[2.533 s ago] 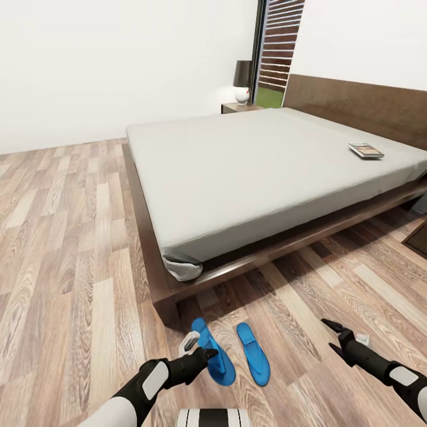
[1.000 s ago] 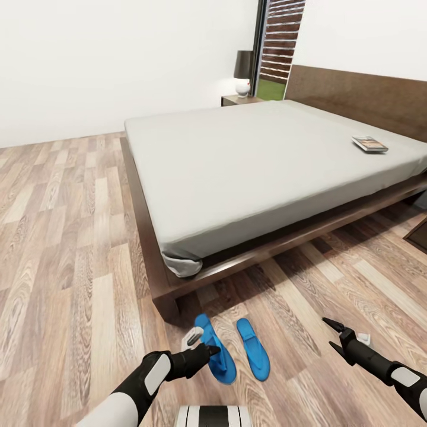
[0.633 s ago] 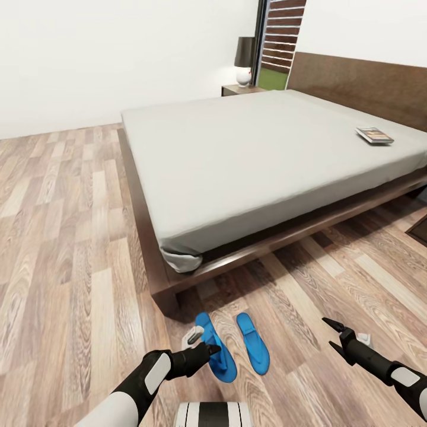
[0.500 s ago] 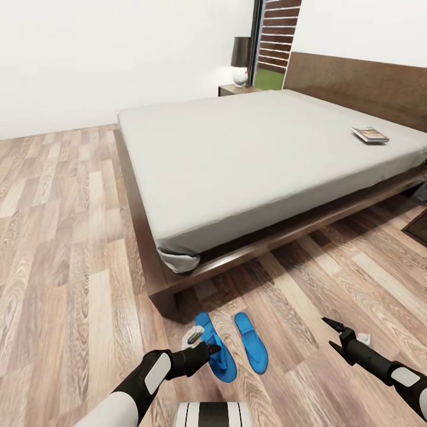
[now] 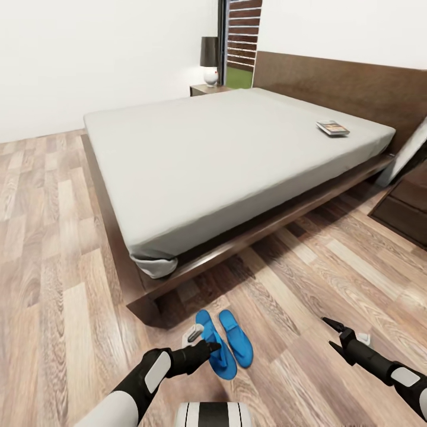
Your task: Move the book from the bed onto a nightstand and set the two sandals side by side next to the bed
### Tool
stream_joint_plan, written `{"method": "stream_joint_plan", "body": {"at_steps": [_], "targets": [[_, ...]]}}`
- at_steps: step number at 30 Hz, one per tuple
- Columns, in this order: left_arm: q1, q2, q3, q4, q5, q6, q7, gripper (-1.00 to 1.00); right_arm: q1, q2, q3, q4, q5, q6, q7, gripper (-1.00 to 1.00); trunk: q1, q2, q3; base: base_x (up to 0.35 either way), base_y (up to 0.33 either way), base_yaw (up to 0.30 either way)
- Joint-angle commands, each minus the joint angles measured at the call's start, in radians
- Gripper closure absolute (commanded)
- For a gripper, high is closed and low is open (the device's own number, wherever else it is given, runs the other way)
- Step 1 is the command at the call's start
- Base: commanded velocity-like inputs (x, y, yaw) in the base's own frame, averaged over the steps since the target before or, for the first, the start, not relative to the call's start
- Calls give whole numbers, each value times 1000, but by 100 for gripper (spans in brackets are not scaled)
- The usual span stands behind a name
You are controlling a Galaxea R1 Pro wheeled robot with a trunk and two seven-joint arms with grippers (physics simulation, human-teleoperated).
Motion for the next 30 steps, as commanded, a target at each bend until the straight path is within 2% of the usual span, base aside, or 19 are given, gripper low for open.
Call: {"method": "stream_joint_plan", "body": {"at_steps": [1, 7, 20, 22, 25, 26, 30], "targets": [[0, 0, 2, -2, 6, 8, 0, 100, -2, 0, 8, 4, -11, 7, 5, -100, 0, 0, -1, 0, 0, -274], [0, 0, 2, -5, 7, 8, 1, 100, -2, 0, 8, 4, -10, 7, 5, -100, 0, 0, -1, 0, 0, -180], [0, 0, 3, -9, 9, 1, 10, 100, -2, -1, 8, 3, -14, 10, 20, -100, 0, 0, -1, 0, 0, -21], [0, 0, 2, -12, 9, 4, 12, 100, -3, -3, 7, 3, -15, 10, 50, -100, 0, 0, -1, 0, 0, -2], [0, 0, 2, -16, 8, 5, 27, 100, -2, -4, 8, 3, -8, 9, 136, -100, 0, 0, -1, 0, 0, 0], [0, 0, 2, -18, 8, 6, 48, 100, -2, -4, 8, 3, 6, 8, 191, -100, 0, 0, -1, 0, 0, 0], [0, 0, 2, -30, 9, 7, 89, 100, 3, -4, 7, 4, 52, 7, 306, -100, 0, 0, -1, 0, 0, 0]]}}
